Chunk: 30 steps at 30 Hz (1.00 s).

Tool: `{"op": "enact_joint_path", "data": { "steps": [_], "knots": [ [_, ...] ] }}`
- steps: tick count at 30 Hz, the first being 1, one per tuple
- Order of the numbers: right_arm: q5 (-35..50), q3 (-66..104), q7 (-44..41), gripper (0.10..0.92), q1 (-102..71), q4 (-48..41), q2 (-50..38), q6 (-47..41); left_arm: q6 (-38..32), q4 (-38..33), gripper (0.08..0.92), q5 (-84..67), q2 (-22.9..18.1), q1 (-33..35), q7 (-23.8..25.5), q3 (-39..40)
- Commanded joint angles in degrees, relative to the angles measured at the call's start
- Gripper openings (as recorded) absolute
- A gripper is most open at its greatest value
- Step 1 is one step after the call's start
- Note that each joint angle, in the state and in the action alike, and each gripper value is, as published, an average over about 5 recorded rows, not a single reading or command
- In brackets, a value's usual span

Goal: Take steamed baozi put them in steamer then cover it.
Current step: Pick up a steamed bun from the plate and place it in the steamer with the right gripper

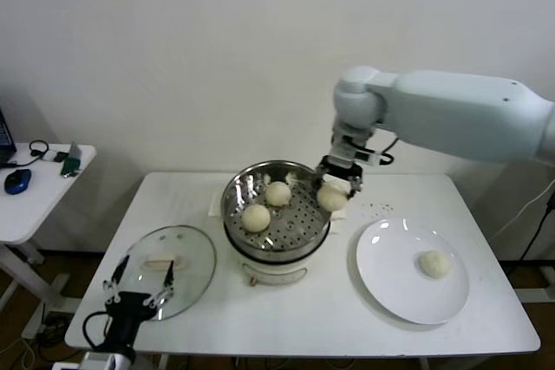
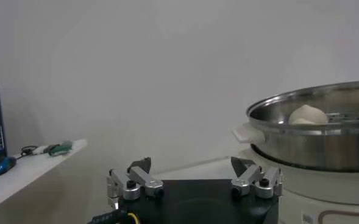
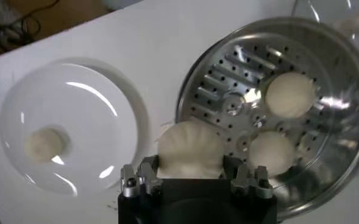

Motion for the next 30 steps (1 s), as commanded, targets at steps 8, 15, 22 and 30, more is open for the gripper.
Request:
{"op": "enact_joint_path", "data": {
  "steps": [8,15,22,30],
  "knots": [
    [-9.1,3.3,-0.4,0.687,-9.3,-6.3,15.8,9.3,-0.4,-0.2,0.823,-1.1,-0.4,1.4,-0.1,-0.8],
    [-9.7,2.2,-0.6,0.687,-11.2,-5.5,15.2,9.6,-0.5,0.3,0.823,-1.6,-0.4,1.2,-0.1,-1.2],
    [-10.6,1.3,-0.7,0.687,-11.7,-4.3,14.3,9.8,-0.6,0.9,0.823,-1.6,-0.4,1.0,-0.1,-1.2],
    [-10.7,1.3,-0.8,0.725,-12.3,-3.6,13.8,8.8,-0.7,1.1,0.823,-1.7,-0.5,0.8,-0.1,-1.1]
  ]
}}
